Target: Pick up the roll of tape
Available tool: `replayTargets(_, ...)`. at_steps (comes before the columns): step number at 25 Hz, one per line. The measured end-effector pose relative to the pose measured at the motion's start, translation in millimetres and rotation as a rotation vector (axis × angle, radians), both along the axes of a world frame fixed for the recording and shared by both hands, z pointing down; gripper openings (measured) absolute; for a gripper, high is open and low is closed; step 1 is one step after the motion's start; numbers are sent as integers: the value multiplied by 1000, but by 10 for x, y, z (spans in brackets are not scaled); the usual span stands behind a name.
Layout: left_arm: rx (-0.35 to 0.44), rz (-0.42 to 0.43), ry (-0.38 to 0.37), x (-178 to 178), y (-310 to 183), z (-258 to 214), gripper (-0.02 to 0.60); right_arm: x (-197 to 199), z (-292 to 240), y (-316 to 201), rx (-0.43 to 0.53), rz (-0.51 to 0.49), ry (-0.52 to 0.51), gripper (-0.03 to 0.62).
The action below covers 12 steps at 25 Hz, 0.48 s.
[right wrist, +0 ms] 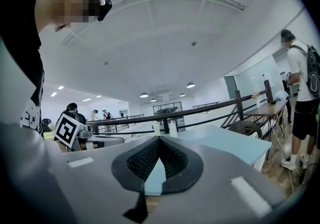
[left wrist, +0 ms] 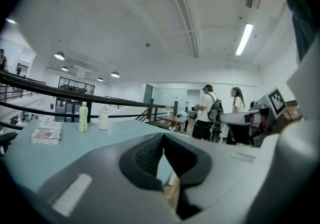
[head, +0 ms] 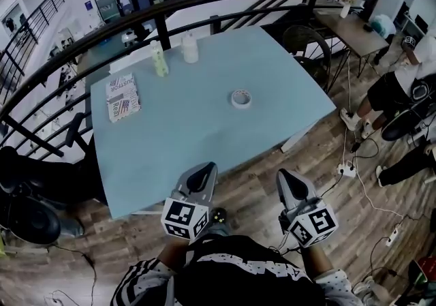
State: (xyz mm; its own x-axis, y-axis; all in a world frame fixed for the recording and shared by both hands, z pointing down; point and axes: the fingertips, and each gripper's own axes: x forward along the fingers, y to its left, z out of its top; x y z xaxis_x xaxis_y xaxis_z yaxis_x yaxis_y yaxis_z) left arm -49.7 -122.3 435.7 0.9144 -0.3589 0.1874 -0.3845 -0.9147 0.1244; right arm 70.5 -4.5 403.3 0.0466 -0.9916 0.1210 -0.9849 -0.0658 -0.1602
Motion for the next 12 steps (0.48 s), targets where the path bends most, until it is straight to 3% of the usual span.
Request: replayTargets(12,36,95,0,446,-175,-49,0,298,-56,-105,-17,73,-7,5)
